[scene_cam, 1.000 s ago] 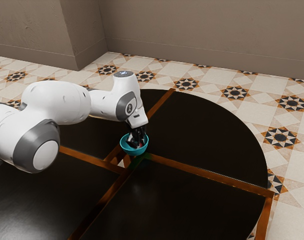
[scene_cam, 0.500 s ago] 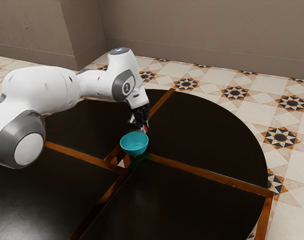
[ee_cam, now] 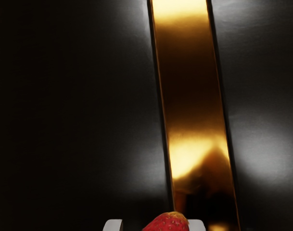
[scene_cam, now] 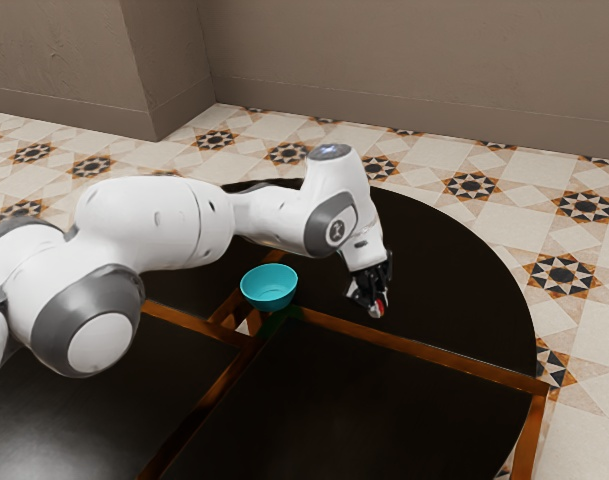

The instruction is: Take strawberry from the bowl

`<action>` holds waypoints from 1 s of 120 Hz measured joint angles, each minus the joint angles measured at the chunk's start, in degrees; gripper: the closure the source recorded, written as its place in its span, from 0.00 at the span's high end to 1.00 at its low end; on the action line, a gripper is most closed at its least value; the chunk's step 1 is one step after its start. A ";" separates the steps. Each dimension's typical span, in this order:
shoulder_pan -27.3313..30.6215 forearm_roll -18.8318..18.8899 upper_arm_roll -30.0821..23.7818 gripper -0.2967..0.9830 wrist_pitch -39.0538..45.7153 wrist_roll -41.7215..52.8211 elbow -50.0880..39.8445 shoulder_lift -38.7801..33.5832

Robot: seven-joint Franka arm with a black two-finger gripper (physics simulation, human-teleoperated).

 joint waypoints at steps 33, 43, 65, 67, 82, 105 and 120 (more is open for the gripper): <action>-0.11 -0.24 -0.97 0.39 1.43 -1.10 0.68 2.74; -0.11 -0.25 -1.00 0.51 1.35 -1.33 0.68 2.64; -0.47 -0.16 -0.98 0.66 1.00 -1.91 0.07 0.22; -0.49 -0.11 -0.96 0.67 0.86 -2.06 -0.32 -0.65; -0.47 0.67 1.18 0.71 -0.74 -6.08 -8.42 -11.87; 3.96 7.32 5.67 0.75 -12.10 -21.39 -13.69 -28.08; 7.68 9.00 9.83 0.76 -18.60 -30.54 -14.09 -32.50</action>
